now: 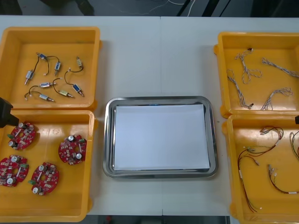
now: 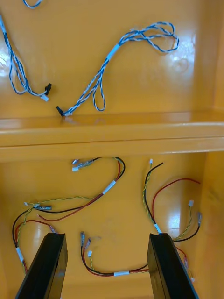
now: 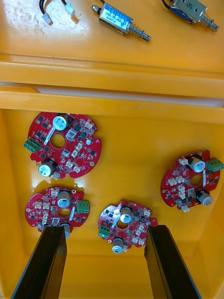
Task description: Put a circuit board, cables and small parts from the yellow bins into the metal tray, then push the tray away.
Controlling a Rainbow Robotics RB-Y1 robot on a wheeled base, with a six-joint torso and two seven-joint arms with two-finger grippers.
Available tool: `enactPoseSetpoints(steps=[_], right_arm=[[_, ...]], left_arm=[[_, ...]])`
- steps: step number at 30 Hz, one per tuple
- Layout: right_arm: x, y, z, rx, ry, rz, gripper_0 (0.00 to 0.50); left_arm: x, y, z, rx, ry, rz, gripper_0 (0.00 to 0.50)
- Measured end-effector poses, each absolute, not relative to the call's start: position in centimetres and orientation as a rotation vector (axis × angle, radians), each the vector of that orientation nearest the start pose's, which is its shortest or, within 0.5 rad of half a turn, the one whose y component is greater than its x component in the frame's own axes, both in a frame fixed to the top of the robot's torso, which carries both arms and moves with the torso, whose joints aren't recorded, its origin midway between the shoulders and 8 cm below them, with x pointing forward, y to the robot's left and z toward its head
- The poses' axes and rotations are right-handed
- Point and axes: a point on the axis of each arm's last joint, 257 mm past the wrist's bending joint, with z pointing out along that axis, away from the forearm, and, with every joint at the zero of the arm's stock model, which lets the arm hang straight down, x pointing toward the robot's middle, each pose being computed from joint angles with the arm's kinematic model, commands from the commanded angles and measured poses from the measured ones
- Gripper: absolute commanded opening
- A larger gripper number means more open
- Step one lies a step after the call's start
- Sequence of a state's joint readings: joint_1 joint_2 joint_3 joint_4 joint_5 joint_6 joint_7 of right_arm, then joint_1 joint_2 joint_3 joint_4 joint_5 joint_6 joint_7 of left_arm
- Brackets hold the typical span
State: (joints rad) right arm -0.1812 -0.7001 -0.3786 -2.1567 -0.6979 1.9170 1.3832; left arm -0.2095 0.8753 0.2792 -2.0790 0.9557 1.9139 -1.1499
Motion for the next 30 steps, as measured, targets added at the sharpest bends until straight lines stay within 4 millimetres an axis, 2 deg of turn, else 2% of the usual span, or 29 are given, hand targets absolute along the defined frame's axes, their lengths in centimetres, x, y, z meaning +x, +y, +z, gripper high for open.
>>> enactPoseSetpoints(steps=[7, 18, 25, 30], right_arm=[[36.6, -40.7, -18.7, 0.101, 2.684, -0.083, 0.5], [35.6, -39.3, -23.5, 0.091, 2.683, -0.008, 0.5], [34.9, -38.4, -25.9, 0.112, 2.683, 0.021, 0.5], [34.2, -37.8, -27.4, 0.135, 2.7, 0.034, 0.5]], left_arm=[[37.4, 38.3, -16.3, -0.165, 2.756, -0.044, 0.5], [37.4, 38.3, -16.3, -0.186, 2.753, -0.05, 0.5], [37.4, 38.1, -15.6, -0.387, 2.697, -0.096, 0.5], [36.9, 39.5, -16.0, -0.613, 2.629, -0.078, 0.5]])
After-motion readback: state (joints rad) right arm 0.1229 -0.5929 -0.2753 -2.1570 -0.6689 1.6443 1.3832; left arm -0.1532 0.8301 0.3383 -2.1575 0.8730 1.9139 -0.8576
